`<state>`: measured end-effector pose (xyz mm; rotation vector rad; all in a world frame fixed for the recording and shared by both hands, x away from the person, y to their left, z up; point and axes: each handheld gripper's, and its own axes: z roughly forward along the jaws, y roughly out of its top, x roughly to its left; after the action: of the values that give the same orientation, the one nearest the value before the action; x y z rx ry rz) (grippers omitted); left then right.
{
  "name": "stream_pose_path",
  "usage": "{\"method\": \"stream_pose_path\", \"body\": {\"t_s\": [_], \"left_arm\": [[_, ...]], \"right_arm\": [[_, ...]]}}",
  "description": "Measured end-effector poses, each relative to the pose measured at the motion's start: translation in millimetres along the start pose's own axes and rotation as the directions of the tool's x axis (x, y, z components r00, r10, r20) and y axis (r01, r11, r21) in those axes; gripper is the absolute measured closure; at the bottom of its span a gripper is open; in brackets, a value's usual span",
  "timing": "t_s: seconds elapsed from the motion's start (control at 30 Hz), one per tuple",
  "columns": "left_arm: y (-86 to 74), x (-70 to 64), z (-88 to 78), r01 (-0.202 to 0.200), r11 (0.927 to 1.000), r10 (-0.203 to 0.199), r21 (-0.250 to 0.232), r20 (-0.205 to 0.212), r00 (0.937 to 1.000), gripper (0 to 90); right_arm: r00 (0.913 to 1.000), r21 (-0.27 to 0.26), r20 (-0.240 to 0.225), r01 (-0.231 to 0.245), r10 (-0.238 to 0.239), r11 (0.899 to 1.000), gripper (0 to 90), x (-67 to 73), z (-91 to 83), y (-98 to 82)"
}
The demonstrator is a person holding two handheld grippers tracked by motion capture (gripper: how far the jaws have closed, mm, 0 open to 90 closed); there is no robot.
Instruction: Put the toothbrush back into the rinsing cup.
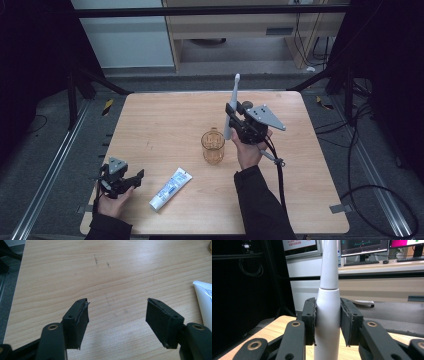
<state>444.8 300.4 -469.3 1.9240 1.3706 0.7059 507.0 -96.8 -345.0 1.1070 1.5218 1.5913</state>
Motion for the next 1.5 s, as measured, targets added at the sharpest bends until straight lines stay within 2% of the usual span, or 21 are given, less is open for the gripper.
{"method": "stream_pose_path", "body": {"t_s": [0.47,0.93,1.5], "left_arm": [[0.0,0.3,0.0,-0.002,1.0000,0.002,0.001,-0.001,1.0000,33.7],[0.1,0.3,-0.2,-0.002,1.0000,0.002,-0.002,-0.002,1.0000,33.7],[0.0,0.4,-0.3,-0.002,1.0000,0.002,-0.002,-0.002,1.0000,33.7]], "right_arm": [[0.9999,0.018,-0.015,0.005,-0.004,1.000,67.6,10.0,14.9,-9.3],[0.9998,0.048,-0.008,0.021,-0.021,0.999,67.6,15.0,25.3,-21.7],[1.0000,0.083,-0.008,0.004,-0.003,0.997,67.5,13.3,30.0,-40.0]]}}
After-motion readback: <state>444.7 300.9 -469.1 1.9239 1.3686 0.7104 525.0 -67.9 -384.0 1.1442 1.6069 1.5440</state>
